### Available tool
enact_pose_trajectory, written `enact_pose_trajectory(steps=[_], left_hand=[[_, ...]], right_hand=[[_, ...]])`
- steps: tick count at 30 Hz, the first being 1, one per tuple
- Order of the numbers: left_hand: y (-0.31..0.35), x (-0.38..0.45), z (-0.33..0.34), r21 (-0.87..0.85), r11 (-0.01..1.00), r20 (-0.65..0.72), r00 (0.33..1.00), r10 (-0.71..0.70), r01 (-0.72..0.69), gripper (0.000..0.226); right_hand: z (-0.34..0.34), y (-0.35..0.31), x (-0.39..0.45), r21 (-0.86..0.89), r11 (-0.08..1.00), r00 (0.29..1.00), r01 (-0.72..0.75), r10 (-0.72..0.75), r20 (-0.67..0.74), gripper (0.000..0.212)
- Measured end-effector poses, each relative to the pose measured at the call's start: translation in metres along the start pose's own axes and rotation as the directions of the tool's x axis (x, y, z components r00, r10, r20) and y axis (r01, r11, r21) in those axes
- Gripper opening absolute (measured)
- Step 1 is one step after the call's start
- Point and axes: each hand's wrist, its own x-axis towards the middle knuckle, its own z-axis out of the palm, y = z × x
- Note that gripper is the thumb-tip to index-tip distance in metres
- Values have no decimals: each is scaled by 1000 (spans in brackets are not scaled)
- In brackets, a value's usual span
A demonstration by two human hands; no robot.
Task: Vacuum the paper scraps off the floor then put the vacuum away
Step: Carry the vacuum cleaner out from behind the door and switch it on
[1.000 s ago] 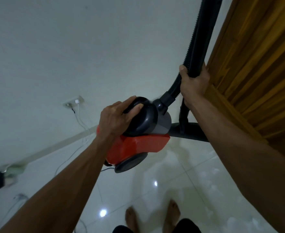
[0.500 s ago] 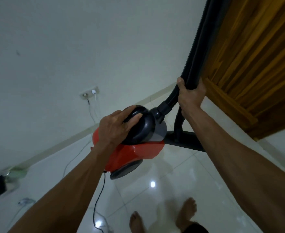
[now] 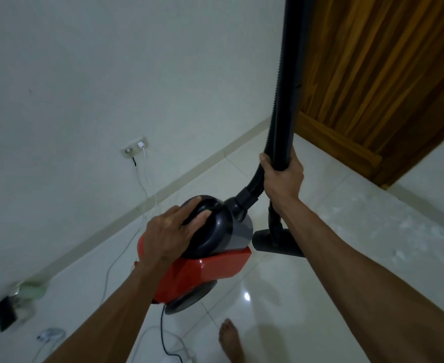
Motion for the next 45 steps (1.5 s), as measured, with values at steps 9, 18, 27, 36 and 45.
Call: enact_pose_trajectory(steps=[9, 18, 27, 36, 45], left_hand=[[-10, -102, 78, 267, 861, -148, 864, 481, -433, 84], [-110, -157, 191, 301, 821, 69, 870, 489, -485, 80], [-243, -203, 388, 283, 808, 126, 855, 502, -516, 83], [-299, -252, 535, 356, 826, 116, 897, 426, -438, 92], [-296, -264, 583, 407, 838, -20, 913, 407, -364, 72]], right_hand=[[-47, 104, -82, -49, 995, 994, -92, 89, -63, 59], [-22, 244, -123, -98, 985, 989, -145, 140, -48, 57], [21, 476, -149, -123, 983, 988, -138, 129, -86, 48], [23, 637, -159, -63, 996, 997, -59, 55, -59, 43], [7, 688, -152, -191, 966, 983, 174, -160, 87, 61]])
